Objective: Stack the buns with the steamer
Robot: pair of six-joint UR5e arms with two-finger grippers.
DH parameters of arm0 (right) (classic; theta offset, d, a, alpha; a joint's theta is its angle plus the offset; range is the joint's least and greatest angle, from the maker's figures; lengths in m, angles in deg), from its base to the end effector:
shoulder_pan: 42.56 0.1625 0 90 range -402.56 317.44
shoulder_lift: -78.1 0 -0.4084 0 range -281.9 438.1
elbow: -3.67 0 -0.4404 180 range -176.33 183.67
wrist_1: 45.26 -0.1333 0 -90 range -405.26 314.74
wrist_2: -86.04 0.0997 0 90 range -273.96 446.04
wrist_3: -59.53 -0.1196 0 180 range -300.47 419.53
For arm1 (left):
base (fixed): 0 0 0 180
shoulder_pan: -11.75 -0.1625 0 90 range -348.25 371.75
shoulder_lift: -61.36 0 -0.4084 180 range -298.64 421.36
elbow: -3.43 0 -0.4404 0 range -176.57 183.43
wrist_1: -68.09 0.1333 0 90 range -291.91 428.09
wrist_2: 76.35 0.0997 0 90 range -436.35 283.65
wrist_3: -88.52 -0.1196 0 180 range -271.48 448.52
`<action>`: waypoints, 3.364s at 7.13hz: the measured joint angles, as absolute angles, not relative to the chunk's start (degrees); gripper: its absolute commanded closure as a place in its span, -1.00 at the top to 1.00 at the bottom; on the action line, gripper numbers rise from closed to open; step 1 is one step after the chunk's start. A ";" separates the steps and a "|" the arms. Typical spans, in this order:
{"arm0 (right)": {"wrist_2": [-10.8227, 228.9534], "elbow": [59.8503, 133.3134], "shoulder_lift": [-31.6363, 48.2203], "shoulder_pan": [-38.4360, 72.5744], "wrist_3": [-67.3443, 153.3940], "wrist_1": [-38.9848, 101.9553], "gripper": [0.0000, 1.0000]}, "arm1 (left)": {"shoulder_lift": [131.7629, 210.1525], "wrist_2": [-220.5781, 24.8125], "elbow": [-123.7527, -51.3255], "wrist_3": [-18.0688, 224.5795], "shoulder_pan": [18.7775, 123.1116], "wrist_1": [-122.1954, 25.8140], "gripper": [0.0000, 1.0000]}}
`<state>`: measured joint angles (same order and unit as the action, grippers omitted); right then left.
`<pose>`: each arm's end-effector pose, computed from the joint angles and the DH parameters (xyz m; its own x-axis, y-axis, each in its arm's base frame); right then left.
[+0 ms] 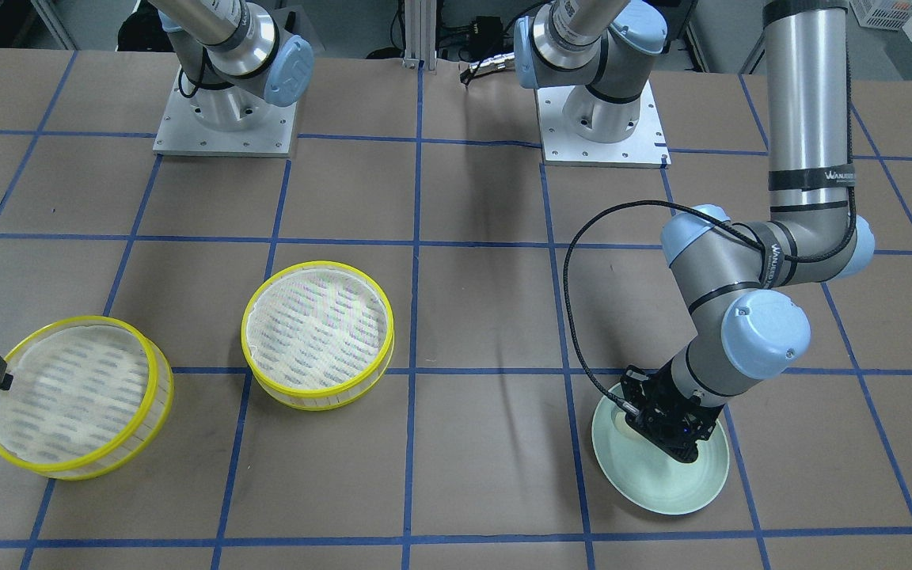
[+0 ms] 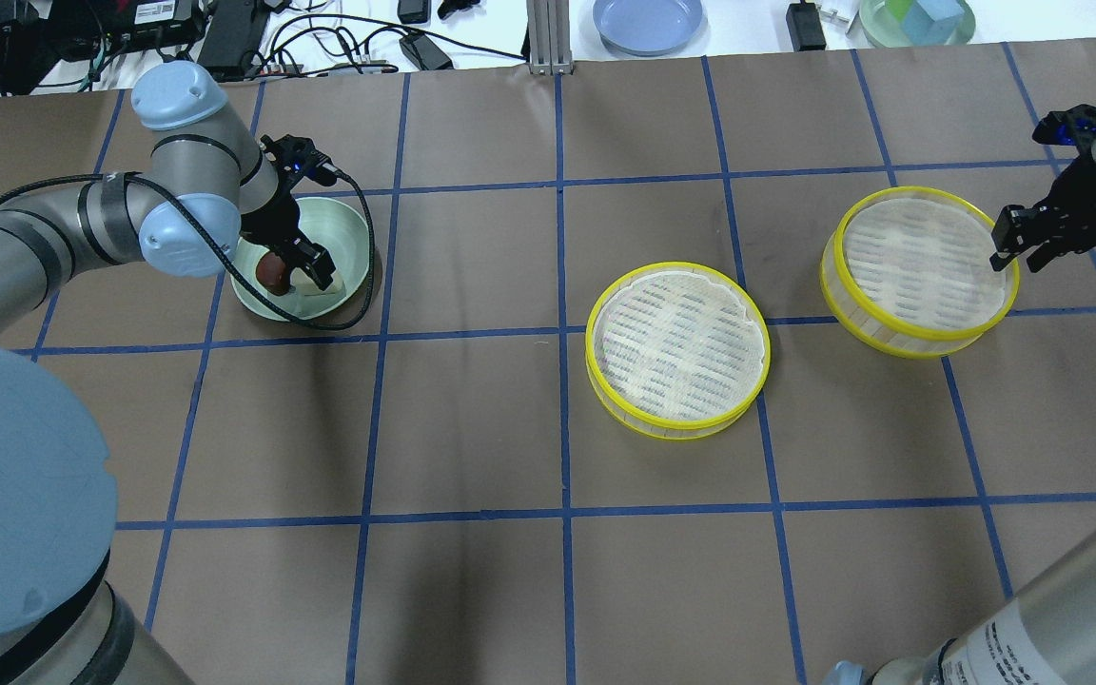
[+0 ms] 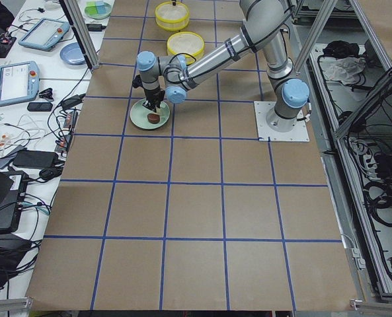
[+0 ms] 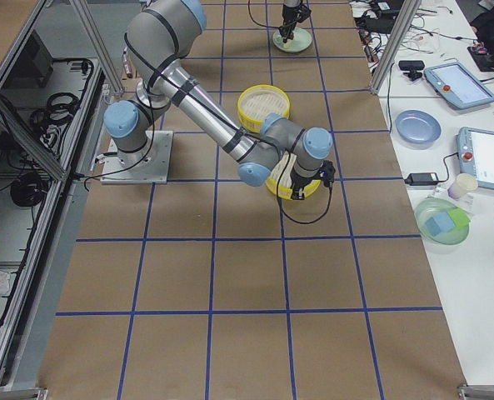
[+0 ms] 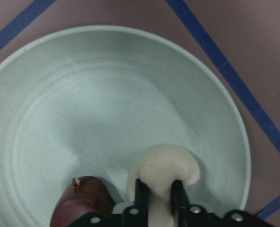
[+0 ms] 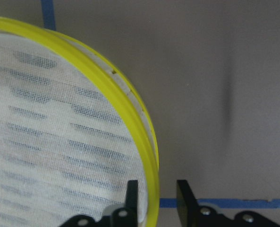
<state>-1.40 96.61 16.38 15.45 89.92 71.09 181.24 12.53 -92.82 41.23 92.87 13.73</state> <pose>-0.2317 -0.6326 0.1664 -0.9962 0.0318 -0.0813 0.0277 0.9983 0.0507 -0.0325 -0.6709 0.1365 -0.7834 0.6212 0.0195 0.6211 0.7837 -0.0086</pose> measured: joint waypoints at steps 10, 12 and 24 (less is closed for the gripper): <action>-3.89 95.37 6.76 15.52 90.03 63.11 -1.00 | 170.82 0.07 -91.69 107.05 111.99 12.39 -1.00; -3.88 95.45 6.81 15.53 90.00 62.86 -1.00 | 171.91 -3.59 -91.82 115.68 116.54 13.06 -1.00; -2.96 97.48 4.86 22.61 77.94 62.01 -1.00 | 175.68 -8.47 -90.53 119.31 121.57 11.89 1.00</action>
<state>-2.96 97.48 4.86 22.61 77.94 62.01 175.68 -8.47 -90.53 119.31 121.57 11.89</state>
